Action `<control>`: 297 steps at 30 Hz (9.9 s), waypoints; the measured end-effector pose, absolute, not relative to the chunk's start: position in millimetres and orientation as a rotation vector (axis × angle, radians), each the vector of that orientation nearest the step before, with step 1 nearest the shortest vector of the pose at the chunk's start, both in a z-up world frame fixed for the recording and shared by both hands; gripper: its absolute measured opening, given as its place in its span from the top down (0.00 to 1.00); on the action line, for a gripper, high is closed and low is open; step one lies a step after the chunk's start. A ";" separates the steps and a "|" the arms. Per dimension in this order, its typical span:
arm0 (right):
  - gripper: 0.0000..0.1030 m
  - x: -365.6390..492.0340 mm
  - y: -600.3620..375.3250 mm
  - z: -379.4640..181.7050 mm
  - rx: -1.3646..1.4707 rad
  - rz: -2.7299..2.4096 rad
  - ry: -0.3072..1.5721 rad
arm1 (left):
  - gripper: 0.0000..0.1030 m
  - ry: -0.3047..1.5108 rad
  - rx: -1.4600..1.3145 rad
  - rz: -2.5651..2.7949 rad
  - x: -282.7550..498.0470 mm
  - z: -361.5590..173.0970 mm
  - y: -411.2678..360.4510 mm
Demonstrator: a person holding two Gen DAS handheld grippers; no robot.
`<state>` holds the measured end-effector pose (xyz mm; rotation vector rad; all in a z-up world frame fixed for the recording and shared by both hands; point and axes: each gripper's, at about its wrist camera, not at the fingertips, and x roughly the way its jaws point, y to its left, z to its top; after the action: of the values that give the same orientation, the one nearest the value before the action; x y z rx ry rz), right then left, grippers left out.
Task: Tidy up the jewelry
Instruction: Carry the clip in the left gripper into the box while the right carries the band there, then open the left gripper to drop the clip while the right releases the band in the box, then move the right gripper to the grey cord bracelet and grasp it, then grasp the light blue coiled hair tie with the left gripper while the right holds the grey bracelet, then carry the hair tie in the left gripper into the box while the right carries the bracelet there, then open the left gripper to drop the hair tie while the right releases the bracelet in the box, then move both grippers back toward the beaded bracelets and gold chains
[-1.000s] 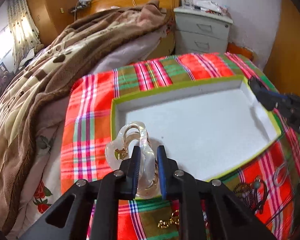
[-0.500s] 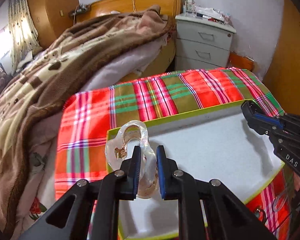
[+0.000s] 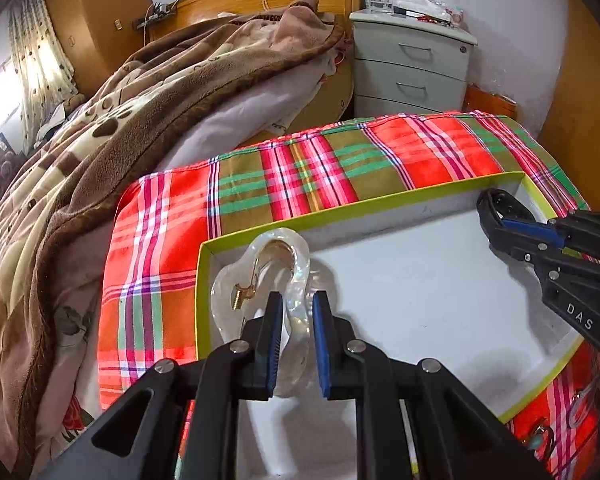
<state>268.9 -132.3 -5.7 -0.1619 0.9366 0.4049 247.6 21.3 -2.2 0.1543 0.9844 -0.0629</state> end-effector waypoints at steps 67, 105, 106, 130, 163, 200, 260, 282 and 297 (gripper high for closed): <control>0.60 109.5 -210.7 -14.8 -0.043 0.508 0.905 | 0.49 0.992 -0.335 -0.333 86.2 -8.4 61.1; 0.97 97.3 -228.7 0.1 0.032 0.439 0.818 | 0.49 1.044 -0.269 -0.266 117.7 -15.3 36.1; 0.97 97.0 -229.9 0.8 0.039 0.438 0.815 | 0.49 1.049 -0.262 -0.266 120.5 -16.2 35.1; 0.97 99.1 -225.7 8.6 0.077 0.445 0.796 | 0.60 1.075 0.123 -0.217 146.9 -22.1 -8.1; 0.97 100.0 -211.1 29.1 0.078 0.450 0.752 | 0.91 0.969 -0.005 -0.278 131.9 15.1 8.4; 0.97 240.4 -143.0 7.2 0.101 0.445 0.884 | 0.91 0.980 -0.068 -0.194 269.2 6.7 13.9; 0.75 150.2 -149.7 40.5 0.022 0.497 0.779 | 0.61 0.876 -0.173 -0.227 155.9 43.8 46.8; 0.49 117.1 -162.8 -11.8 0.054 0.584 0.925 | 0.61 0.896 -0.220 -0.268 80.7 20.1 51.9; 0.47 132.9 -152.2 -19.4 -0.030 0.665 0.936 | 0.61 0.929 -0.223 -0.253 82.4 15.8 47.7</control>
<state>132.9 -152.2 -19.4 -0.0297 0.9363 0.6650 82.4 47.7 15.8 -0.2232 0.9295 -0.2534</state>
